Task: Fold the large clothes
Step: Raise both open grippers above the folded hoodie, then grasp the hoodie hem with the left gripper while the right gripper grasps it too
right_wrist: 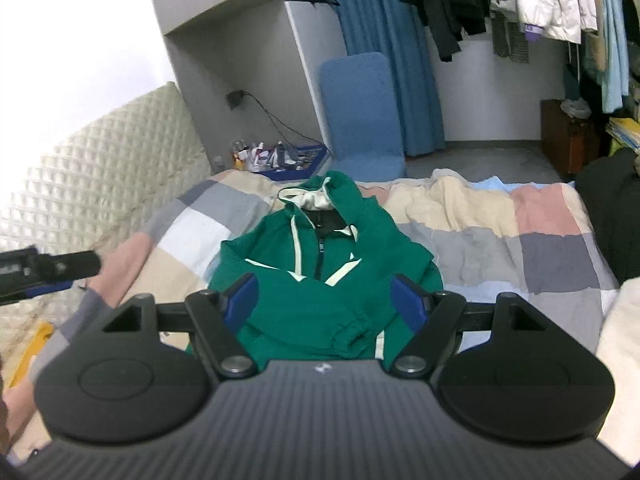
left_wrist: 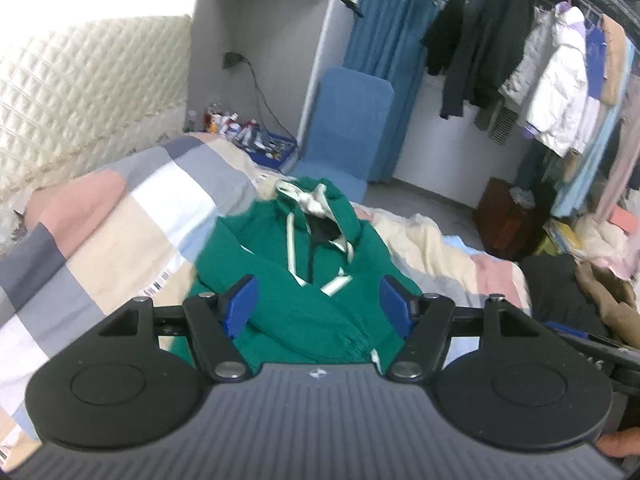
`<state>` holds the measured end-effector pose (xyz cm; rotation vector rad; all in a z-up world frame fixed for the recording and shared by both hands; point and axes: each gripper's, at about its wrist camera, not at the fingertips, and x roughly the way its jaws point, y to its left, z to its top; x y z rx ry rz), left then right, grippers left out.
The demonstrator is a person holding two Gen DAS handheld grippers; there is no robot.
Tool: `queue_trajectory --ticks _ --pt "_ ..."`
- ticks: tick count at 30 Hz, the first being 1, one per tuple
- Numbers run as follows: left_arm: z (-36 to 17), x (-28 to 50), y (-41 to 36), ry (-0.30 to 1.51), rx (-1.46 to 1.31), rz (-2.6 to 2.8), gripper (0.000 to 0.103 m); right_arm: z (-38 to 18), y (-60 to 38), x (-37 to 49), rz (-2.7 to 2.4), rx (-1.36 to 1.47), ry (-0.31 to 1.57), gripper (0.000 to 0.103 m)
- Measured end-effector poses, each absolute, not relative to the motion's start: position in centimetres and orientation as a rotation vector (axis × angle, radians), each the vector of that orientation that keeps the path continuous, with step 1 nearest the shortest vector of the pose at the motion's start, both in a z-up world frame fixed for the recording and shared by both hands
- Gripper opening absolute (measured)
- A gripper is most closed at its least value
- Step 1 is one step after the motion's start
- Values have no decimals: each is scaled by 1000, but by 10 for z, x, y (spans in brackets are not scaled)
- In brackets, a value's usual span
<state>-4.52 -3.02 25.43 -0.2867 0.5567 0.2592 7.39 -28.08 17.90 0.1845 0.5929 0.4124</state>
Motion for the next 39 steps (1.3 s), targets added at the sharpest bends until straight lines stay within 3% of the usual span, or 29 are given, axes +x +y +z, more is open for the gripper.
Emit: queue_trajectory --ticks 6,13,30,39 --pt "241 1 -10 553 -297 270 72 168 -272 116 427 168 587 75" --pt "197 119 25 526 -317 235 72 137 -243 206 475 263 605 75" --pt "-61 469 181 594 -483 165 72 -30 -157 515 460 384 629 75" --pt "-131 571 244 544 -704 48 72 -90 -120 638 481 415 689 75"
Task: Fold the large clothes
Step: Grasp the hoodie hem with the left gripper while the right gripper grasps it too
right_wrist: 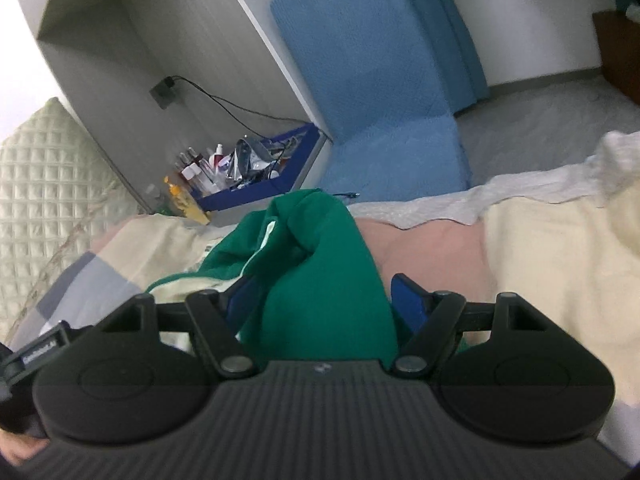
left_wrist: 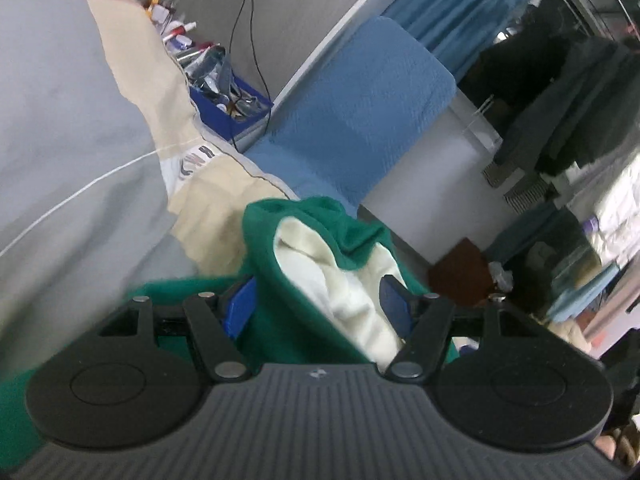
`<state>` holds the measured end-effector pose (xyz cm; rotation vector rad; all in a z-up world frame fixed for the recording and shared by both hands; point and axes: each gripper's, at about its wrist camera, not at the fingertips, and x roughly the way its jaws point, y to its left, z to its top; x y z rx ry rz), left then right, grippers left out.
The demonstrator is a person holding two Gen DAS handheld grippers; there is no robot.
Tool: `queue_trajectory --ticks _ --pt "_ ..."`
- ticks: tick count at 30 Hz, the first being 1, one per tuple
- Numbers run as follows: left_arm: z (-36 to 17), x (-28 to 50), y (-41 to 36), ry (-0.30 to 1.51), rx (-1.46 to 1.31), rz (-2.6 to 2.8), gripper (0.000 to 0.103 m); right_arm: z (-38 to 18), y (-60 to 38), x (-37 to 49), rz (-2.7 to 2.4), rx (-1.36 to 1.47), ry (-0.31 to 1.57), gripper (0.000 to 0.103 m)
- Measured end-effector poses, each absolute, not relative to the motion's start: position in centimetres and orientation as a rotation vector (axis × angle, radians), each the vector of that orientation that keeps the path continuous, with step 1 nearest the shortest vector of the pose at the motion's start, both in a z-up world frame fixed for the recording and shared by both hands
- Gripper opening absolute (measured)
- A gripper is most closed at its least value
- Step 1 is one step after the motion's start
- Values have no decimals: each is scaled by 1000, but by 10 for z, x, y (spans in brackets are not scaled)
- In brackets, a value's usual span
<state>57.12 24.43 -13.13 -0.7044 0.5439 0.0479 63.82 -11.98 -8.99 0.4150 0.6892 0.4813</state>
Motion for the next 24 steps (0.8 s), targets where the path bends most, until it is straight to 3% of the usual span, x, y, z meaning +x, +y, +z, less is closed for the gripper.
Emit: queue_trajectory --ticks 6,8,9,11,12,13,15,24 --pt "-140 605 250 560 -618 27 71 -107 -89 673 486 399 761 75" --pt "-143 611 250 574 -588 31 65 -106 -78 674 493 358 757 61" --pt "-144 615 249 605 -582 47 48 -105 -75 676 481 330 766 54" --pt "-144 623 248 660 -553 109 27 -98 -69 678 462 292 783 22" --pt "-143 624 249 671 -554 115 16 -93 -67 678 459 282 781 16" --pt "-139 626 250 681 -556 110 12 -87 -65 677 452 247 779 8" --pt "-129 624 249 691 -531 93 7 -71 -59 671 442 150 736 8" --pt "-84 574 231 676 -403 42 6 -31 -83 633 514 166 635 7"
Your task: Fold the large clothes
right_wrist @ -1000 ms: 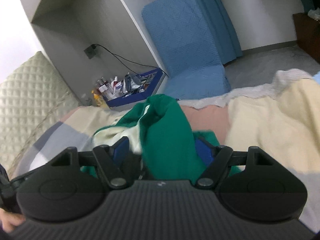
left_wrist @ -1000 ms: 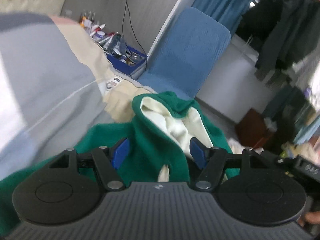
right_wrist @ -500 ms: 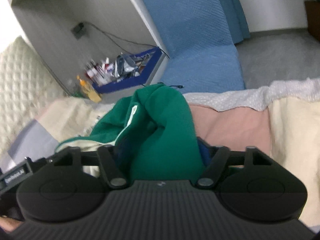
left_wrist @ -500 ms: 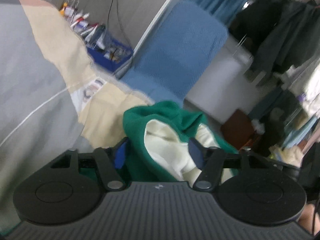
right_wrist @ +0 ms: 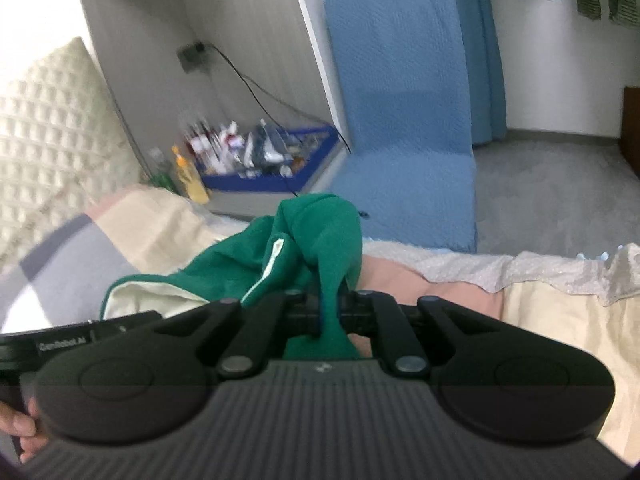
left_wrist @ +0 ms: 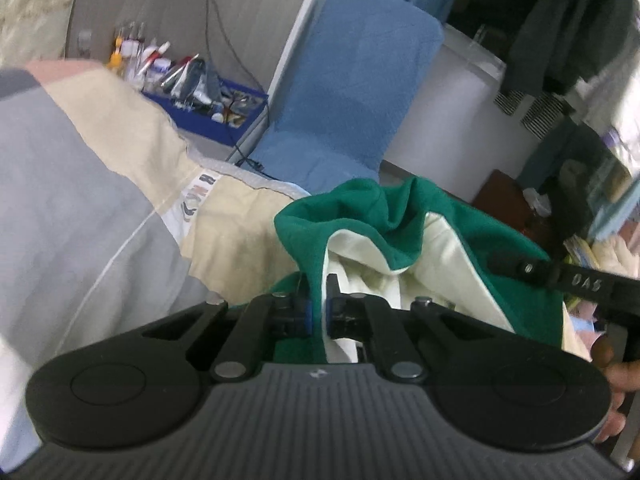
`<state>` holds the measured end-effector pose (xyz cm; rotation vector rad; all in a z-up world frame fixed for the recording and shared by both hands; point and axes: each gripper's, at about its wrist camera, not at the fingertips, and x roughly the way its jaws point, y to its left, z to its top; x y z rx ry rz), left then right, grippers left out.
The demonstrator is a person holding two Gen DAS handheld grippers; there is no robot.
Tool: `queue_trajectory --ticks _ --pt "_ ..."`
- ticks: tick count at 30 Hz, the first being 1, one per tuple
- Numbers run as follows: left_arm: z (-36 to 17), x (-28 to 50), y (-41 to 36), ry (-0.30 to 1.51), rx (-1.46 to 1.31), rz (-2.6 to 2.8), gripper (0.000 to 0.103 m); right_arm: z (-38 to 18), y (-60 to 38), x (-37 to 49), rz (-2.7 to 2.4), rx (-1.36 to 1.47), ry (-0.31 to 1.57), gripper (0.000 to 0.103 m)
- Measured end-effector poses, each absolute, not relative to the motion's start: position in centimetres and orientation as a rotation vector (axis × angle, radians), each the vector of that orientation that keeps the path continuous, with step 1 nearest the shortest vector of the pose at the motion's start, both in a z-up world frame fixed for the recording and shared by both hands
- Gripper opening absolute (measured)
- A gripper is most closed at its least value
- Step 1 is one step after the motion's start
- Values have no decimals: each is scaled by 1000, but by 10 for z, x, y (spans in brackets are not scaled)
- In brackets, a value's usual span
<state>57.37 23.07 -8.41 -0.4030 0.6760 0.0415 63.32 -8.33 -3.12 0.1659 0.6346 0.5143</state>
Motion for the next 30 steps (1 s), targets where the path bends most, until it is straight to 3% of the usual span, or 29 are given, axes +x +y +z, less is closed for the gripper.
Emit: queue_trajectory --ticks 8,15,22,28,30 --pt "-31 471 196 577 -350 25 6 -4 -117 539 611 175 476 7" --pt "-3 328 148 524 -301 26 6 16 -147 406 664 153 360 7" --pt "-35 202 93 590 -317 51 6 -6 -155 282 628 71 417 8" --pt "-73 150 73 632 -396 61 7 -49 -151 243 598 52 546 10" --pt "-77 136 74 648 -411 50 13 -62 -153 238 596 62 572 10"
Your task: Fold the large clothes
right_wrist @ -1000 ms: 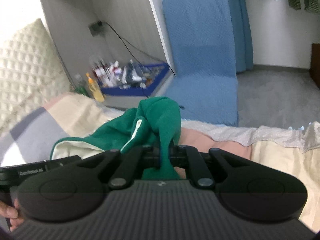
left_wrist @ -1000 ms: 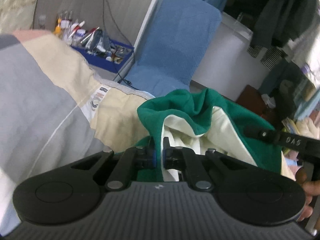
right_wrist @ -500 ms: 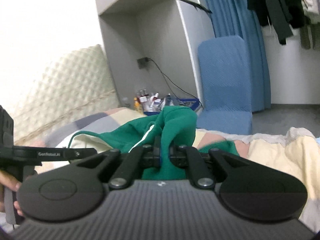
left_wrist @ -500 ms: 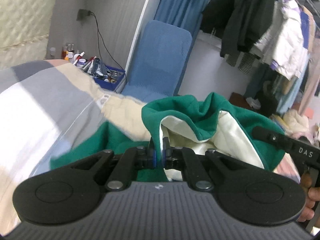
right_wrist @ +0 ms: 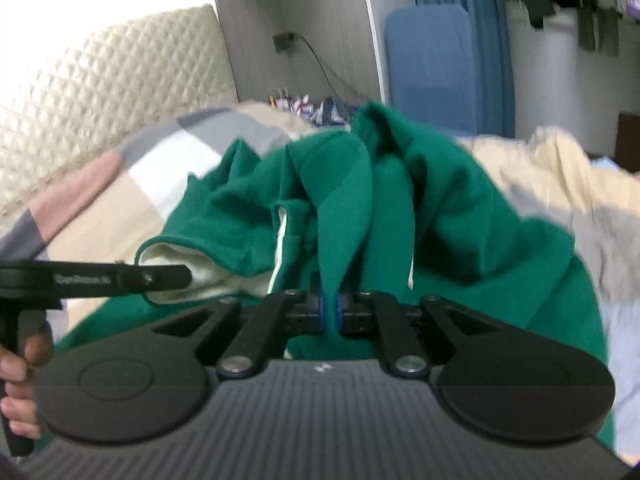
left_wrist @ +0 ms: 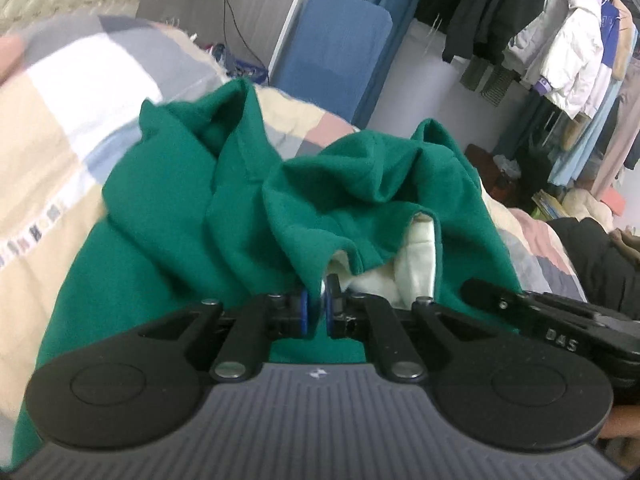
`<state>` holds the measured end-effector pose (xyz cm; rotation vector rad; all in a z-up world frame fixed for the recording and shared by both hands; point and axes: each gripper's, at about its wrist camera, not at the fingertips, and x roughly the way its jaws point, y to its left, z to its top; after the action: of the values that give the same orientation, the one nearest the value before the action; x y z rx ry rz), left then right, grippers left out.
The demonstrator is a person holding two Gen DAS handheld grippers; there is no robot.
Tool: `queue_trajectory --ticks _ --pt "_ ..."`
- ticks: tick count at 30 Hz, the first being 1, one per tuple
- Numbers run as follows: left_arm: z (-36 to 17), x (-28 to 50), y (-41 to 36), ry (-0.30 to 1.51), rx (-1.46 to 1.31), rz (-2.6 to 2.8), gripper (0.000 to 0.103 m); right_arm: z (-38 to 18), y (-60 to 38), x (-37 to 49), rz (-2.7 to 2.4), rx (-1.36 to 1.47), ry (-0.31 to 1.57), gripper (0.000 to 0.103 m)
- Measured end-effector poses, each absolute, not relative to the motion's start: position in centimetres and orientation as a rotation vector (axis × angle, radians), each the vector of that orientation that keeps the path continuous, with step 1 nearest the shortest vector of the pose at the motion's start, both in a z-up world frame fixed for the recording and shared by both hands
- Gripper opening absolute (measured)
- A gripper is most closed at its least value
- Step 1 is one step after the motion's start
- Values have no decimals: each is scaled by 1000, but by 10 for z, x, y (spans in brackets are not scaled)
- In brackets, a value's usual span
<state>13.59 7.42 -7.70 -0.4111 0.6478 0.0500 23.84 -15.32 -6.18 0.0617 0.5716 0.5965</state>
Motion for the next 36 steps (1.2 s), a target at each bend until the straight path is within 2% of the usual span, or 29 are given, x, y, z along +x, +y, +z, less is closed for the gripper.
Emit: queue_trajectory --ticks 1,3,6,7,8,10,17,24,25,27,29,31,36 --pt "-77 131 76 647 -425 39 18 -67 -156 236 593 77 576 11" --pt "-73 119 78 648 -417 28 44 -73 -164 240 596 138 594 11" --pt "-53 112 84 596 -424 21 50 -76 -170 245 615 181 597 14" --pt "-49 110 86 591 -447 13 52 -76 -173 245 618 206 595 26" --pt "-47 108 86 595 -462 1 56 -77 -177 245 620 240 593 48" --pt "-44 112 83 606 -453 -17 57 -76 -182 241 631 298 573 67" --pt "-54 139 88 646 -439 24 57 -60 -173 256 605 275 437 67" --pt "-61 164 95 628 -449 46 57 -60 -150 298 585 290 403 67" --pt "-62 165 97 620 -448 47 57 -64 -146 303 586 288 401 65" --pt "-64 169 99 612 -454 43 57 -72 -140 308 612 290 406 51" --pt "-64 171 103 593 -464 36 57 -76 -134 309 640 259 411 28" --pt "-61 172 109 567 -482 26 57 -74 -128 305 644 206 394 18" --pt "-52 165 125 483 -538 21 57 -54 -130 288 705 172 329 14"
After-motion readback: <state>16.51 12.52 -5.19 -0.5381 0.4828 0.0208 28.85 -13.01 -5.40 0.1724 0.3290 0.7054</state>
